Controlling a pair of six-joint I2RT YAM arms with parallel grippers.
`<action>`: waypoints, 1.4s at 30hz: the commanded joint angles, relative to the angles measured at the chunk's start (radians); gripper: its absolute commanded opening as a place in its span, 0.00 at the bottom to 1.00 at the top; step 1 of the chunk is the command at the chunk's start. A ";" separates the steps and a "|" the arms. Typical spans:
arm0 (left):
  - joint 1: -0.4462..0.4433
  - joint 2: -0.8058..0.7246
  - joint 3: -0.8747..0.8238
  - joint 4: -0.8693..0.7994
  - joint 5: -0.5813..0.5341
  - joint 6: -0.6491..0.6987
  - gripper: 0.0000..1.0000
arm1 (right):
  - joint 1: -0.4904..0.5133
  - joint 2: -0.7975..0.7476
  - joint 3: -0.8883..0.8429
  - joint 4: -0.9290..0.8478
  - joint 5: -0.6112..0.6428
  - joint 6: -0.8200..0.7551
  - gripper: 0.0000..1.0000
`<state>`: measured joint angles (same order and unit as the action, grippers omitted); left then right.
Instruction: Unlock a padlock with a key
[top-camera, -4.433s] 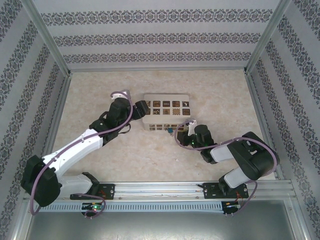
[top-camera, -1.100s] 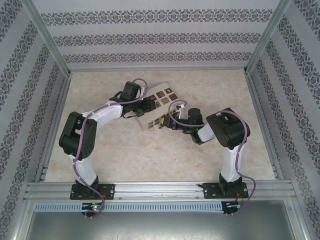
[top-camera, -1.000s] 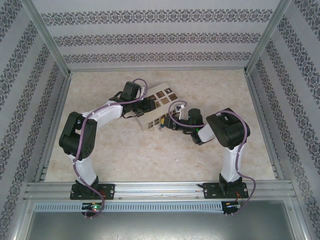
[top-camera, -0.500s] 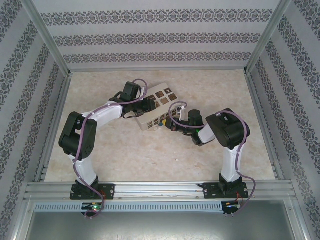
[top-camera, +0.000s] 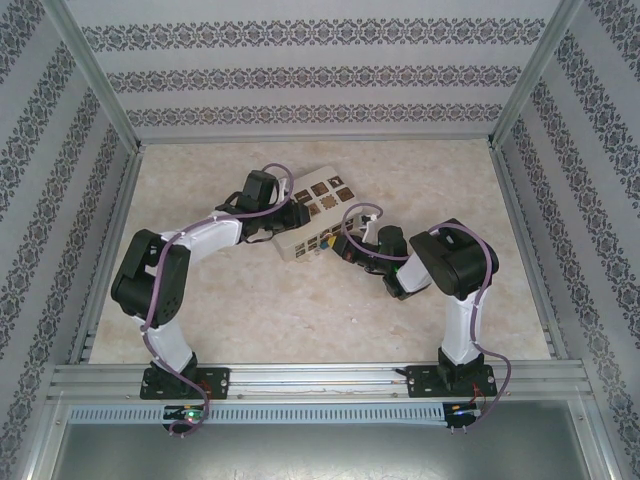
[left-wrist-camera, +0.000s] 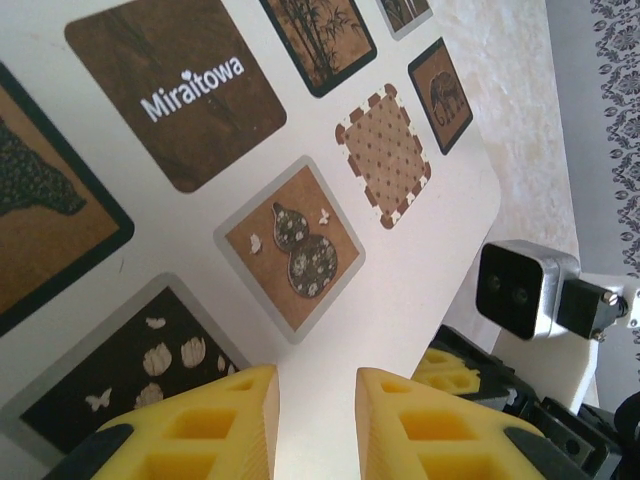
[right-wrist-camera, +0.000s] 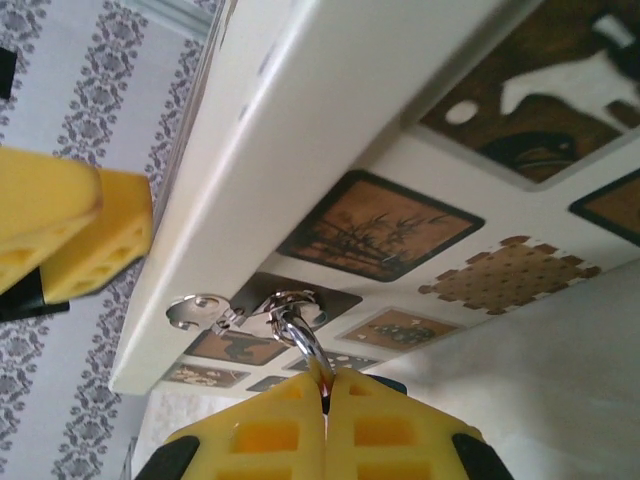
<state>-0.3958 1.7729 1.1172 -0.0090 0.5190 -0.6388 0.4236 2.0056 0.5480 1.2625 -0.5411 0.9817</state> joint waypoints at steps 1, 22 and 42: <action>-0.020 0.009 -0.061 -0.100 -0.020 -0.022 0.26 | 0.007 -0.030 -0.011 0.093 0.082 0.080 0.00; 0.010 -0.274 -0.063 -0.048 -0.148 0.061 0.50 | -0.044 -0.822 -0.134 -0.983 0.107 -0.352 0.00; 0.128 -0.660 -0.383 0.029 -0.446 0.146 0.61 | 0.074 -0.755 0.004 -1.552 -0.056 -0.440 0.00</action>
<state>-0.2844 1.1393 0.7483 -0.0067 0.1047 -0.5224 0.4858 1.2152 0.5072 -0.2920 -0.5686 0.5629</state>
